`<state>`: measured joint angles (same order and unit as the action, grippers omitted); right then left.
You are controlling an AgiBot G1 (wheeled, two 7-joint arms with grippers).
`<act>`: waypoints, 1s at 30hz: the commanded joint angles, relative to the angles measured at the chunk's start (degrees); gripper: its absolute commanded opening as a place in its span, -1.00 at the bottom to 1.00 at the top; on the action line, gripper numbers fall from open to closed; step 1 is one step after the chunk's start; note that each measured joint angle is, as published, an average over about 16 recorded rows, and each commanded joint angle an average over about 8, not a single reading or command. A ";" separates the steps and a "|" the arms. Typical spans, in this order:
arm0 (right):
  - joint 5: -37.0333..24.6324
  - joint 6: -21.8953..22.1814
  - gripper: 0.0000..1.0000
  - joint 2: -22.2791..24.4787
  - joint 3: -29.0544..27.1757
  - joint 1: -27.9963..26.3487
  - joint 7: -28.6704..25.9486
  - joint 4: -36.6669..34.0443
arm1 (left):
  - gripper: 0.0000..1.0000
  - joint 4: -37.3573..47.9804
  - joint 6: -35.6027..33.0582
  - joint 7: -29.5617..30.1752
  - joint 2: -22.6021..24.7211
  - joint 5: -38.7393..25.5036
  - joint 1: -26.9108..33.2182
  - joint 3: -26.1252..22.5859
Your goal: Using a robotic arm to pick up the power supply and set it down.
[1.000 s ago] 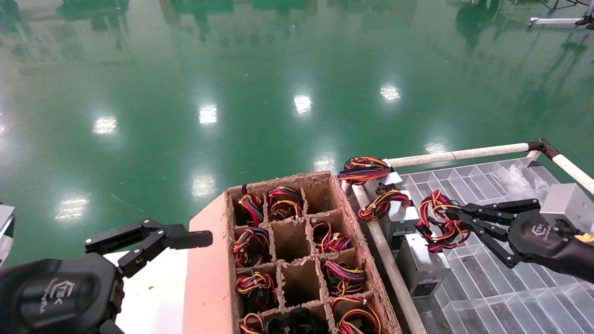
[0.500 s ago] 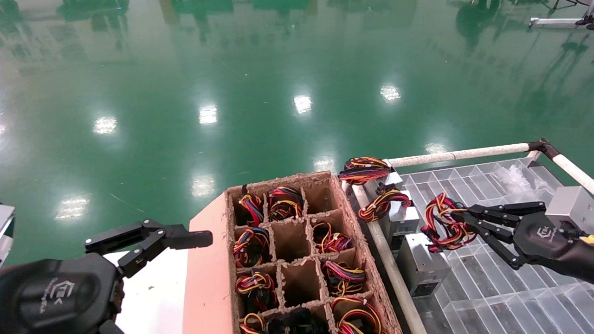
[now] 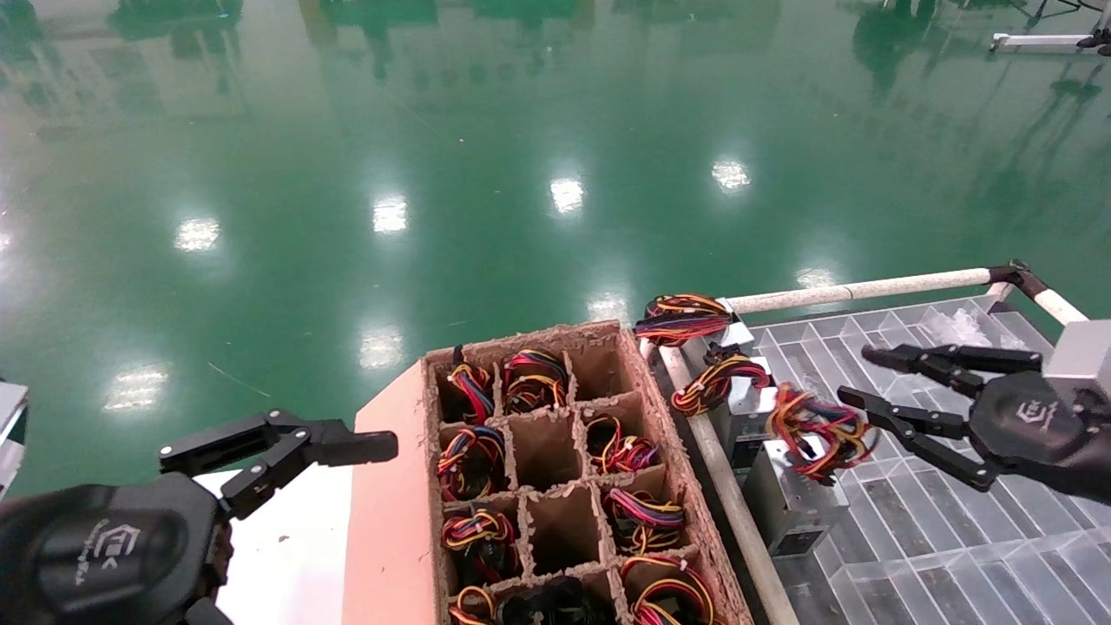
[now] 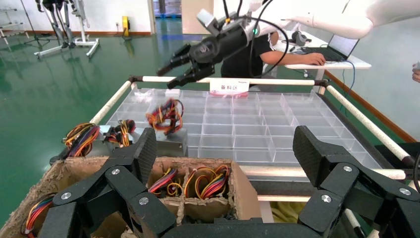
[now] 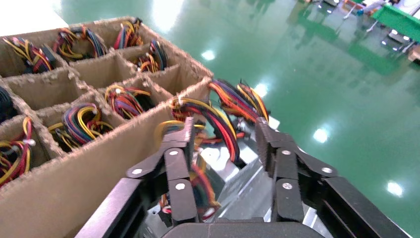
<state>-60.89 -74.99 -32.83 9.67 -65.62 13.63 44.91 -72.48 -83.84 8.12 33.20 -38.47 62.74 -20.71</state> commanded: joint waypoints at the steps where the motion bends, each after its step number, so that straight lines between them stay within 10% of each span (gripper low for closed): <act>1: 0.56 -0.26 1.00 0.42 -0.31 -0.17 -0.78 1.03 | 1.00 0.00 0.00 0.00 0.00 0.00 0.00 0.00; 30: 7.80 -3.94 1.00 -0.11 1.64 1.48 -9.88 11.91 | 1.00 0.03 0.01 -0.01 -0.01 0.04 0.01 -0.01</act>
<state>-53.09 -78.94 -32.94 11.31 -64.13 3.75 56.83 -72.45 -83.83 8.10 33.20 -38.44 62.75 -20.72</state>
